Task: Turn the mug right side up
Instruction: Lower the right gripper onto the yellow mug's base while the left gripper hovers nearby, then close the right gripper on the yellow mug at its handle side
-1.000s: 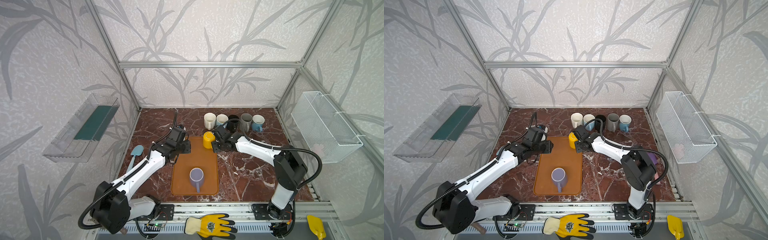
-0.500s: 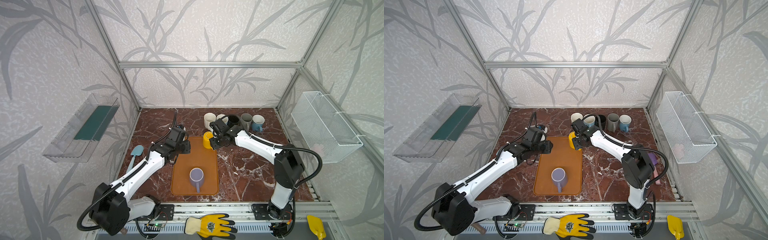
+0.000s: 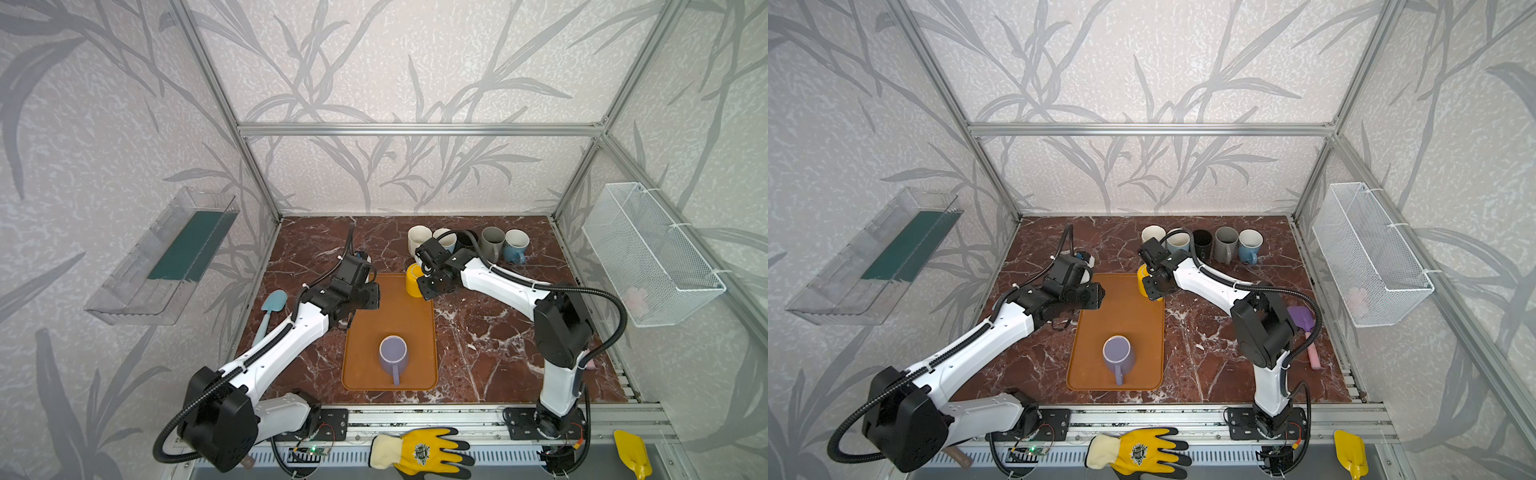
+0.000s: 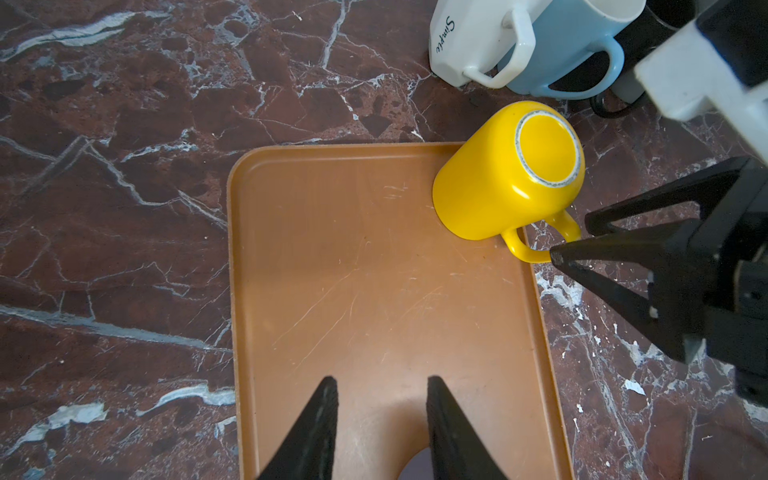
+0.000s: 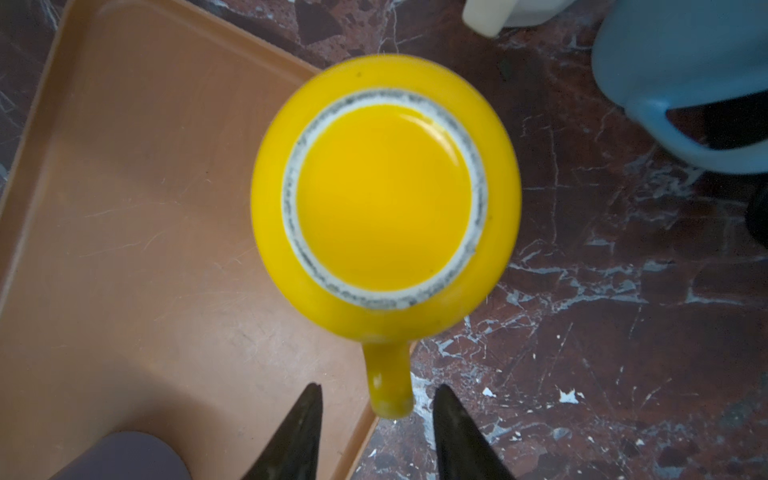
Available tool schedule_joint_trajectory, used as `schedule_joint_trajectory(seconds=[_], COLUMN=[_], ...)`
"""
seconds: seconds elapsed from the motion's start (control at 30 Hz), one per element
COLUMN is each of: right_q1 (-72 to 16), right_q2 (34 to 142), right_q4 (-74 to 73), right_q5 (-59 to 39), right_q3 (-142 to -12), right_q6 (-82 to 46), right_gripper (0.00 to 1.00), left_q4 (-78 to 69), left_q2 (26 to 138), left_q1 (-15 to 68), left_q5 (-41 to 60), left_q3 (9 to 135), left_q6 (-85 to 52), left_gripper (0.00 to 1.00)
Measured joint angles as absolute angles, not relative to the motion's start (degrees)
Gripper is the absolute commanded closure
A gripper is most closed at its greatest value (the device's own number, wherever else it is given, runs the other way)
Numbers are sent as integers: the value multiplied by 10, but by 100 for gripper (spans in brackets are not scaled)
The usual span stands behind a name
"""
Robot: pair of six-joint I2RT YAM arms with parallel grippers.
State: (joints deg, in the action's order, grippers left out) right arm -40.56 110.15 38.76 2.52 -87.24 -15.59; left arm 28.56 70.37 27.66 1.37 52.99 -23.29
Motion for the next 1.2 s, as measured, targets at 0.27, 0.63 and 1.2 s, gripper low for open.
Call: schedule_joint_trajectory(seconds=[0.27, 0.63, 1.2], right_q1=[-403, -400, -397], right_q2=[1124, 1131, 1152], right_q4=[391, 394, 402], right_q5=[27, 27, 24], right_q3=[-883, -902, -909], right_q6=[-155, -153, -151], right_gripper=[62, 66, 71], left_q4=[290, 292, 293], left_q2=[704, 704, 704], left_q1=[276, 276, 276], left_q5=[13, 13, 11], left_q3=[531, 532, 532], left_q6=[-229, -226, -225], left_gripper=[62, 61, 62])
